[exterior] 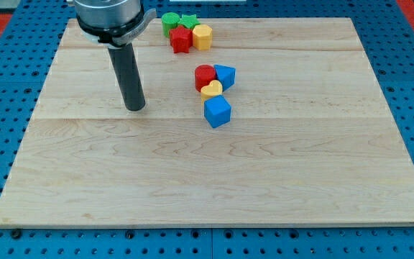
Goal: Move the blue triangle parallel to the blue cube
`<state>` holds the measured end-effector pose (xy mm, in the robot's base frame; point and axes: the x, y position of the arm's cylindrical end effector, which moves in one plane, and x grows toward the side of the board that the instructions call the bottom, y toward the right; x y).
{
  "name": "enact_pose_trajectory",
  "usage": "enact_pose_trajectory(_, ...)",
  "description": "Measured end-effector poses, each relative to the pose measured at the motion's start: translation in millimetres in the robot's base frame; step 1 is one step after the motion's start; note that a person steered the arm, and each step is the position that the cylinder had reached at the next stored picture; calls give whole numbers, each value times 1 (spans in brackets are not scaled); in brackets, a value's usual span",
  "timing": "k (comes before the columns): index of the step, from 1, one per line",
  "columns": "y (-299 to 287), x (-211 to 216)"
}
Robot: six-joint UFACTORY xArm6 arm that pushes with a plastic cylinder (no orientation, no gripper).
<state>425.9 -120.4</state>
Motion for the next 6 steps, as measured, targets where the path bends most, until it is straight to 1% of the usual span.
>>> enact_pose_trajectory(1, 28, 11)
enact_pose_trajectory(2, 73, 13)
enact_pose_trajectory(4, 83, 18)
enact_pose_trajectory(5, 117, 22)
enact_pose_trajectory(6, 135, 25)
